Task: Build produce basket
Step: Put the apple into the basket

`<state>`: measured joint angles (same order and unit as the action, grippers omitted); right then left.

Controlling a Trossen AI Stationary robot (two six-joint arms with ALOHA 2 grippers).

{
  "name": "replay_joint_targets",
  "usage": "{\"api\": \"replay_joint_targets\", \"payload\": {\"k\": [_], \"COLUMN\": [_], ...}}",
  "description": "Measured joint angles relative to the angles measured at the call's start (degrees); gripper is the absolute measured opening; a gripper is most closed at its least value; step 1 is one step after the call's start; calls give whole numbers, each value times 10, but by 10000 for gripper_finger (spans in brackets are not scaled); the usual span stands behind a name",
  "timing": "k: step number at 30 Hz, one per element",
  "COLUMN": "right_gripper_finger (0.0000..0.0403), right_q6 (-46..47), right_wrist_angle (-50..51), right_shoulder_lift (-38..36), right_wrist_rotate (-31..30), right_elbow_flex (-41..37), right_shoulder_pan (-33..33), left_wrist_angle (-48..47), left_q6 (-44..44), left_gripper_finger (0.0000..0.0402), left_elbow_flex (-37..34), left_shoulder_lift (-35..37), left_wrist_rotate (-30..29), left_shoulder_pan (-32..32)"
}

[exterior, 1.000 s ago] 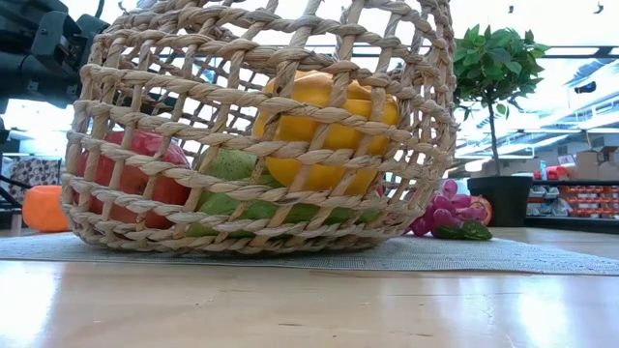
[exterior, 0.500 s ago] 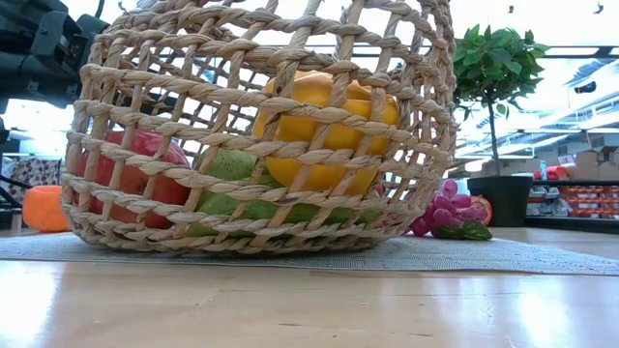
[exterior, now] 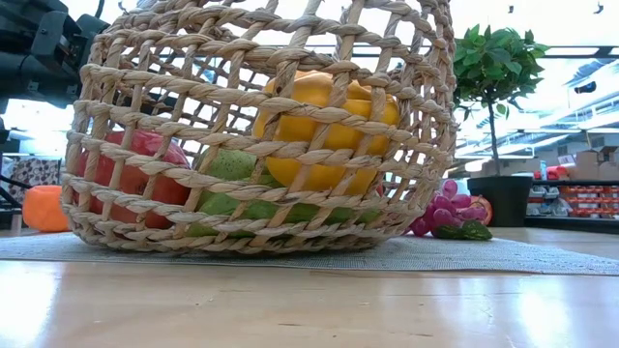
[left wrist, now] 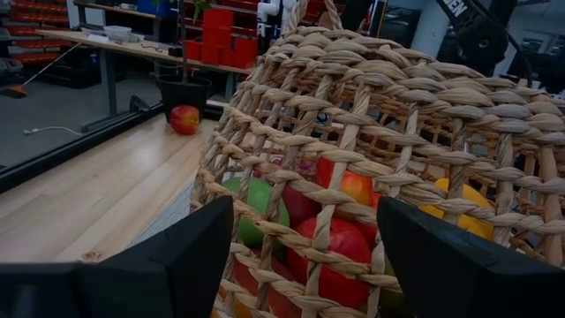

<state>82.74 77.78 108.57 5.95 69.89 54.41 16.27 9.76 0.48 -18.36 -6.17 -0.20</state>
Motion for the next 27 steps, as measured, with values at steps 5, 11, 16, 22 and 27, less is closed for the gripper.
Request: {"api": "replay_joint_targets", "payload": {"k": [5,11,16,22,27], "right_gripper_finger": [328,327,327,327,327], "right_q6": [-7,-18,-47,-80,-118], "right_wrist_angle": [7,43,63,111,122], "right_shoulder_lift": [-12,-13,-13,-13,-16], "right_wrist_rotate": [-61,-136,-210,-286,-336], "right_elbow_flex": [18,50,86,152,201], "right_shoulder_pan": [0,1,1,0,0], "left_wrist_angle": [0,0,0,0,0], "left_q6": [0,0,0,0,0], "left_gripper_finger": [286,286,286,286,286], "left_elbow_flex": [0,0,0,0,0], "left_shoulder_lift": [0,0,0,0,0], "left_wrist_rotate": [0,0,0,0,0], "left_shoulder_pan": [0,0,0,0,0]}}
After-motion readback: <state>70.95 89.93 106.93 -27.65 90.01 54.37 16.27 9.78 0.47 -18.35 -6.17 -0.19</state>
